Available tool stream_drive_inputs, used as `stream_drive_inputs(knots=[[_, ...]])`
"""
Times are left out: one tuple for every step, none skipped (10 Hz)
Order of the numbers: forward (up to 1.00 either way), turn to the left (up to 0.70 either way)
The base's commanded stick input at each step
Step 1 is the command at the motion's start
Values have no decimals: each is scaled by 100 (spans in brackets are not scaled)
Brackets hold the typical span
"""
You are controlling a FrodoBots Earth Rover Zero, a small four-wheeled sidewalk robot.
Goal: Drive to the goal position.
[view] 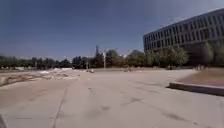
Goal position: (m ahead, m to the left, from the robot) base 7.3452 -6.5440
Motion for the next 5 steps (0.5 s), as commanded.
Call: stream_drive_inputs(knots=[[70, 1], [70, 1], [70, 1], [70, 1], [70, 1]])
